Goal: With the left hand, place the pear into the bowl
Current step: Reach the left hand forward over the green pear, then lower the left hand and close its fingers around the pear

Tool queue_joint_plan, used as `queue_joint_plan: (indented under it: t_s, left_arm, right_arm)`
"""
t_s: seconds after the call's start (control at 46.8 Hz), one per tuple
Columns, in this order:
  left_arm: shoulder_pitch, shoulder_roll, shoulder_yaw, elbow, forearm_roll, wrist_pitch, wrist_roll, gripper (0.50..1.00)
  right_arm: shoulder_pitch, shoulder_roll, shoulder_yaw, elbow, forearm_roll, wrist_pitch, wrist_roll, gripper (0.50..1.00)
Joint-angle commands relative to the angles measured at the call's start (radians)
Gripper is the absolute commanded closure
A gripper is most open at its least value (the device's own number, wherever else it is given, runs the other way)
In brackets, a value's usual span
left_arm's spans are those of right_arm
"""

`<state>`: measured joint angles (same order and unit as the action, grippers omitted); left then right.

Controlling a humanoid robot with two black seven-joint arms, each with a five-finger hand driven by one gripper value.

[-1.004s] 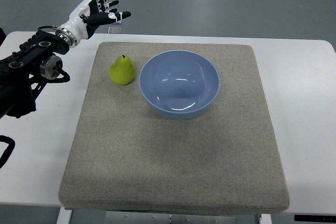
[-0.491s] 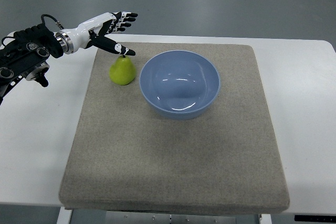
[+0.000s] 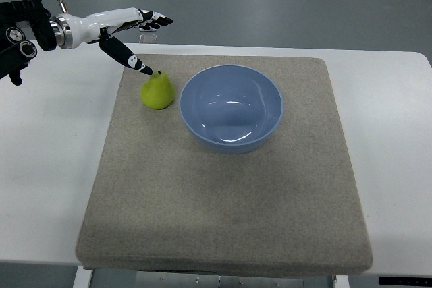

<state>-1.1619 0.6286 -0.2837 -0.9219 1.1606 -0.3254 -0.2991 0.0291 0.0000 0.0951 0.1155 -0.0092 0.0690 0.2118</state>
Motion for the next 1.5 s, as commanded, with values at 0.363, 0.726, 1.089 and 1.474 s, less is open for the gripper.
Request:
queue_joint_plan:
  t_s: [0.363, 0.726, 1.089, 1.474]
  left_arm:
    - [-0.005, -0.012, 0.000, -0.006, 0.234, -0.003, -0.052, 0.514]
    - [0.008, -0.085, 0.001, 0.006, 0.435, 0.003, -0.078, 0.525]
    - [0.014, -0.121, 0.000, 0.061, 0.452, 0.016, -0.074, 0.527]
    - [0.057, -0.133, 0.001, 0.067, 0.456, 0.015, -0.074, 0.527]
  right_arm:
    - [0.000, 0.000, 0.000, 0.000, 0.000, 0.000, 0.000, 0.574]
    - [0.000, 0.000, 0.000, 0.001, 0.000, 0.000, 0.000, 0.574]
    - [0.000, 0.000, 0.000, 0.000, 0.000, 0.000, 0.000, 0.574]
    - [0.000, 0.000, 0.000, 0.000, 0.000, 0.000, 0.000, 0.574]
